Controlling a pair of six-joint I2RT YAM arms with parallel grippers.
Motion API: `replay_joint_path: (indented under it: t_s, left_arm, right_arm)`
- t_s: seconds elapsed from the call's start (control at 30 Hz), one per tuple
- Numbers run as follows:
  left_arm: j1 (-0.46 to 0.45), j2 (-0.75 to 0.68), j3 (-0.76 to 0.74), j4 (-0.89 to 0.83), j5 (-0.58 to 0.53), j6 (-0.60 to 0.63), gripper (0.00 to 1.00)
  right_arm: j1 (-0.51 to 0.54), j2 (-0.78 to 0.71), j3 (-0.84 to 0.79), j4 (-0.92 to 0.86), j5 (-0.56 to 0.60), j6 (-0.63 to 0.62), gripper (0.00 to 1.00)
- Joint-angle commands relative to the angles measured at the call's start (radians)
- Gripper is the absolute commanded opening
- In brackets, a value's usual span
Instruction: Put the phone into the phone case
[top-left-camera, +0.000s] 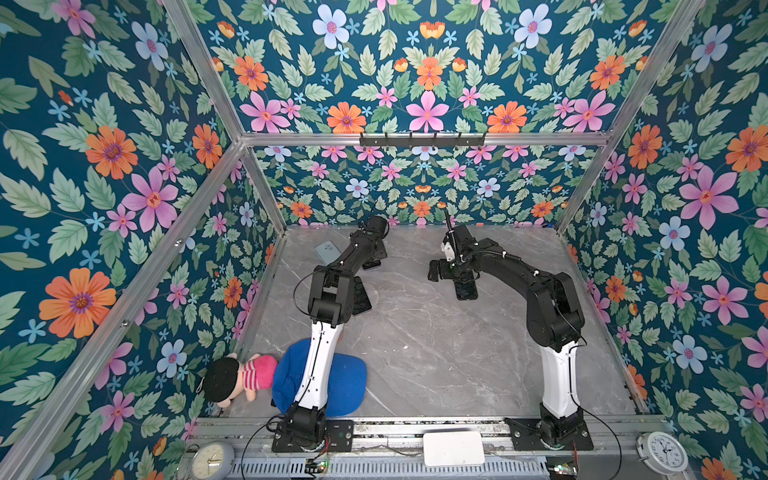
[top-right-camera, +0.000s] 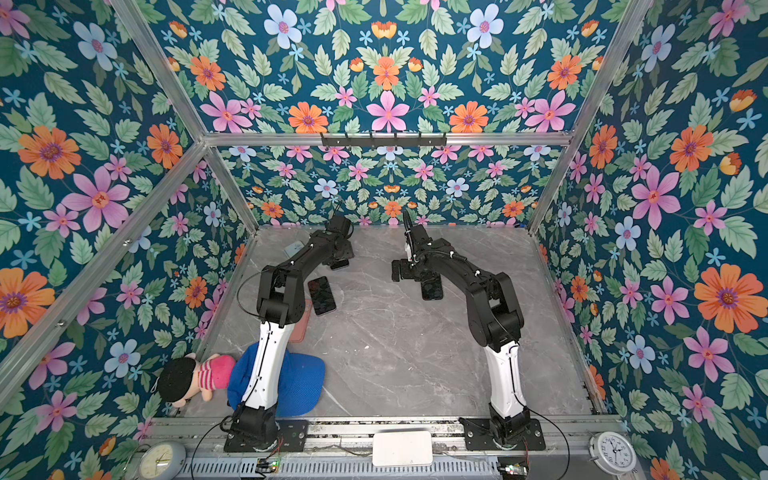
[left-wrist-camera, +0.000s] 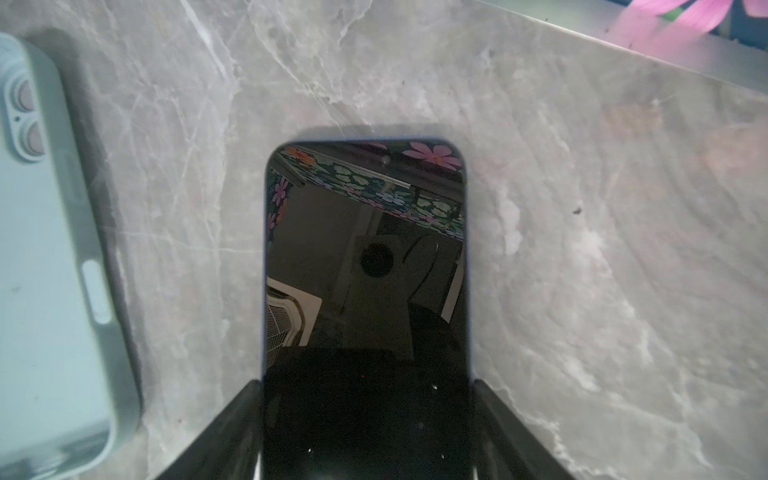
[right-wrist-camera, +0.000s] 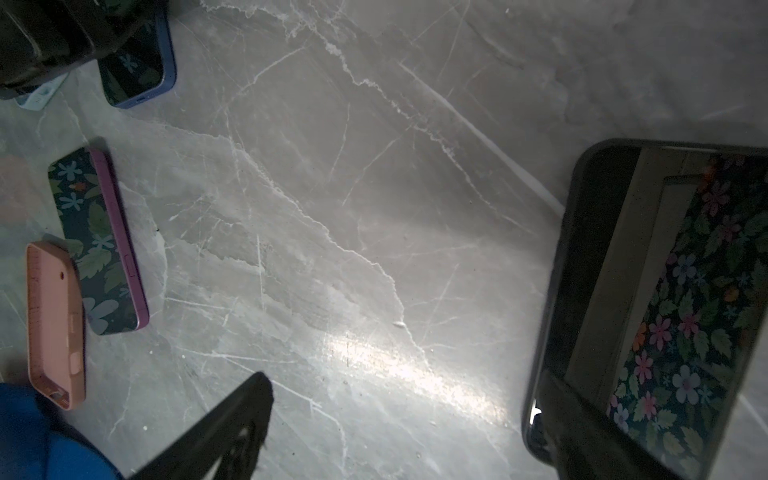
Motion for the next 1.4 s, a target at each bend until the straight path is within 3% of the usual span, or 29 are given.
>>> replay_joint_path:
  t_s: [0.0, 0.3, 0.7, 1.37]
  left_arm:
    - [-0.006, -0.006, -0.003, -0.081, 0.036, -0.014, 0.71]
    - [-0.029, -0.054, -0.041, -0.091, 0.055, -0.037, 0.65]
    - [-0.088, -0.184, -0.222, -0.047, 0.108, -0.121, 0.61]
    - [-0.354, -0.335, -0.499, 0.008, 0.23, -0.309, 0.62]
  right_arm:
    - [0.0, -0.001, 0.002, 0.003, -0.003, 0.008, 0.99]
    - [0.002, -0.018, -0.019, 0.009, 0.0, 0.009, 0.99]
    - [0.001, -0.071, -0.095, 0.04, 0.005, 0.02, 0.99]
    - [-0.003, -0.264, -0.425, 0.129, 0.054, 0.077, 0.99]
